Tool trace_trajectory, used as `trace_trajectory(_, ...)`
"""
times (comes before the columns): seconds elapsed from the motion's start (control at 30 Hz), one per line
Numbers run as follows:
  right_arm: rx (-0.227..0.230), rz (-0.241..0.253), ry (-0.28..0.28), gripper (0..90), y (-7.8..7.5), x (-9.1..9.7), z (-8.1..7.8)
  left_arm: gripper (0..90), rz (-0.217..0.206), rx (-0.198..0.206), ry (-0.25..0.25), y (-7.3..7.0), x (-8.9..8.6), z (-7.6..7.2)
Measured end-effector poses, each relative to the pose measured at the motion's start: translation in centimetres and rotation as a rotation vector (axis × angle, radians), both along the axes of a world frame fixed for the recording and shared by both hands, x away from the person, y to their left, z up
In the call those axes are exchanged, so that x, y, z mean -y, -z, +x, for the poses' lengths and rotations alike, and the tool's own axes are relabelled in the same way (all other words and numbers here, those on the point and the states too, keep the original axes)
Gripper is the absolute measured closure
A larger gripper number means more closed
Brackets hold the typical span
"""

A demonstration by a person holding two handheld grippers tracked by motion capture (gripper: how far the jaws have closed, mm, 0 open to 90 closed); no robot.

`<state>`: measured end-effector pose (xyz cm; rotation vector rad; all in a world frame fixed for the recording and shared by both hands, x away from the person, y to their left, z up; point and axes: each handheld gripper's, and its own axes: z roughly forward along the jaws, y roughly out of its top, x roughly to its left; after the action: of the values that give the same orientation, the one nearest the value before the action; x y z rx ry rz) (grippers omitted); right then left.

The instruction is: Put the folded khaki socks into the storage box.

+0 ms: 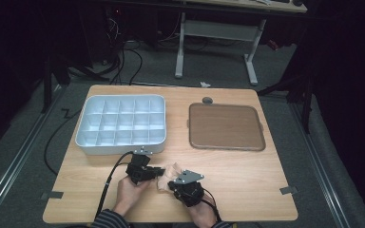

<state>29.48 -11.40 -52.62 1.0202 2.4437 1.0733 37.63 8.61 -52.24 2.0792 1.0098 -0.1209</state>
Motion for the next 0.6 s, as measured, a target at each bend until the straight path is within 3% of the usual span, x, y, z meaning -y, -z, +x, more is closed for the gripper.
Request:
trace_trajectory(0.13, -0.001, -0.008, -0.006, 86.3, -0.1, -0.2, -0.2, 85.0, -0.032, -0.003, 0.005, -0.3, -0.4, -0.2)
trace_trajectory(0.3, 0.020, 0.012, 0.001, 83.2, -0.4, -0.1, -0.4, 85.1, -0.024, 0.006, 0.015, -0.4, -0.7, -0.3)
trace_trajectory(0.43, 0.009, 0.051, 0.034, 85.9, -1.4, 0.3, 0.6, 85.2, -0.024, 0.007, 0.021, -0.4, -0.7, -0.4)
trace_trajectory(0.6, 0.001, 0.044, 0.045, 88.7, -1.9, -0.1, 1.9, 85.2, -0.025, 0.006, 0.028, -0.5, -0.6, -0.4)
